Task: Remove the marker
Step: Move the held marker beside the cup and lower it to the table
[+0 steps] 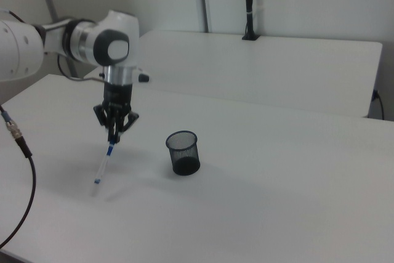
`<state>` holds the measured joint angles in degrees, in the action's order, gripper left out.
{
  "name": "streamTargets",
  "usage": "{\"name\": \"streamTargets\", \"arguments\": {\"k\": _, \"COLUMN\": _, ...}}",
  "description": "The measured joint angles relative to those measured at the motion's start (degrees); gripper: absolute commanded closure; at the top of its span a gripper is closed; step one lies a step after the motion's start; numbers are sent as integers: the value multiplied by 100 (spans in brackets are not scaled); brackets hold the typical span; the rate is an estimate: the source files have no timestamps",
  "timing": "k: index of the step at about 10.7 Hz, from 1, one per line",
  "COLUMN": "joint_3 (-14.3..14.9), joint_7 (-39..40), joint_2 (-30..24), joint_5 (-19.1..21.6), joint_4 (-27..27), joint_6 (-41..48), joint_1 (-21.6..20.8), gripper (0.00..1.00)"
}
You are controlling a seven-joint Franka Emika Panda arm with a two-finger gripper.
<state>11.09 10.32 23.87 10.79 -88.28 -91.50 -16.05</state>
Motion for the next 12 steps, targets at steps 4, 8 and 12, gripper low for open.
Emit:
{"name": "streamTargets", "arguments": {"k": 4, "joint_3": 1, "joint_7": -5, "joint_2": 569, "joint_5": 0, "joint_4": 34, "joint_6": 0, "joint_1": -218, "gripper": 87}}
{"name": "streamTargets", "arguments": {"k": 8, "joint_3": 1, "joint_7": -164, "joint_2": 668, "joint_5": -1, "joint_4": 38, "joint_6": -289, "joint_1": -245, "gripper": 8}}
{"name": "streamTargets", "arguments": {"k": 12, "joint_3": 16, "joint_7": -497, "joint_2": 682, "joint_5": -30, "joint_4": 261, "joint_6": -398, "joint_1": -254, "gripper": 0}}
